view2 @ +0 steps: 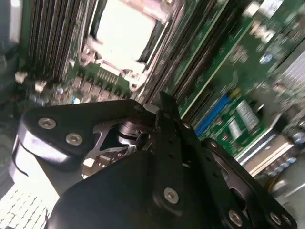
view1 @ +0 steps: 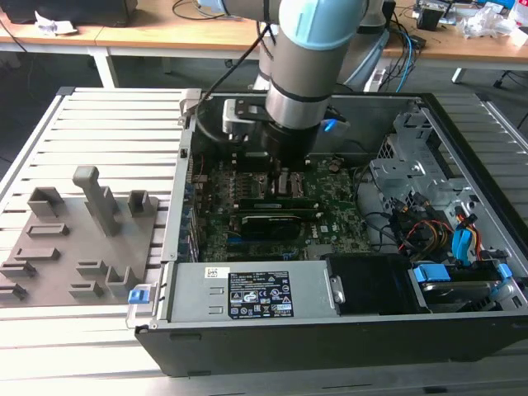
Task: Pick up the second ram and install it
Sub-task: 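Press down the second ram until it locks into place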
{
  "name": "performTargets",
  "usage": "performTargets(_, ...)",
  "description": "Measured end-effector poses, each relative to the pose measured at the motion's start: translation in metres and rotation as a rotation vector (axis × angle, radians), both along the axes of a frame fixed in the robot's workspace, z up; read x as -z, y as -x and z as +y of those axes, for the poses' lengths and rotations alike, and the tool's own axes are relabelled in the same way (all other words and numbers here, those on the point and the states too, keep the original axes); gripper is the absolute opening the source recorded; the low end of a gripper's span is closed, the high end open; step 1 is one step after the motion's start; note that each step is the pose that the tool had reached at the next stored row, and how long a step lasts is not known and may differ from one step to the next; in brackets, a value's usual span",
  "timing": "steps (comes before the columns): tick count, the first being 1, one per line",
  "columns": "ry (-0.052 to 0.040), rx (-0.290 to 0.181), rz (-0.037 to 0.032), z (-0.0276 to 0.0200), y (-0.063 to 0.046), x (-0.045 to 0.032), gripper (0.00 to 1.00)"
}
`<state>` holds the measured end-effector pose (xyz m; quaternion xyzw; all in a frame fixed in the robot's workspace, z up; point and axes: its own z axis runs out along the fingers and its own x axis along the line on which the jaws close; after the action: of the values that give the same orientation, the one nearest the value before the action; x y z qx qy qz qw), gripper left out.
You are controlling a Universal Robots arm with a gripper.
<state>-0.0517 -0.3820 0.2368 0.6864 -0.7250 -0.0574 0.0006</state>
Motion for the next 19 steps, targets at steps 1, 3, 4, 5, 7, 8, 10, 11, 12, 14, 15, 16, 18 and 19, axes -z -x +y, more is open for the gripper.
performTargets(1,0.0003,0.0,-0.0006,-0.0001,0.008,0.0022,0.11)
performTargets(3,0.0004,0.0,-0.0005,-0.0001,0.011,0.005,0.11)
performTargets(4,0.0006,0.0,-0.0003,-0.0001,0.012,0.0069,0.11)
performTargets(5,0.0002,0.0,-0.0002,-0.0001,0.012,0.0084,0.11)
performTargets(7,0.0005,0.0,0.0001,-0.0002,0.012,0.0102,0.11)
performTargets(8,-0.0004,0.0,0.0,-0.0002,0.012,0.0106,0.11)
performTargets(10,-0.0028,0.0,-0.0013,0.0001,0.012,0.0081,0.11)
performTargets(11,-0.0034,0.0,-0.0015,0.0002,0.012,0.0049,0.11)
performTargets(12,-0.0016,0.0,-0.0004,-0.0001,0.01,0.0009,0.11)
performTargets(14,-0.0017,0.0,0.0027,-0.0001,-0.003,0.0003,0.11)
performTargets(15,-0.0019,0.0,0.0035,0.0,-0.008,-0.0015,0.11)
performTargets(16,-0.0017,0.0,0.0035,0.0,-0.01,-0.0102,0.11)
performTargets(18,-0.0017,0.0,0.0035,0.0002,-0.01,-0.0277,0.11)
performTargets(19,-0.0016,0.0,0.0035,0.0002,-0.01,-0.0319,0.11)
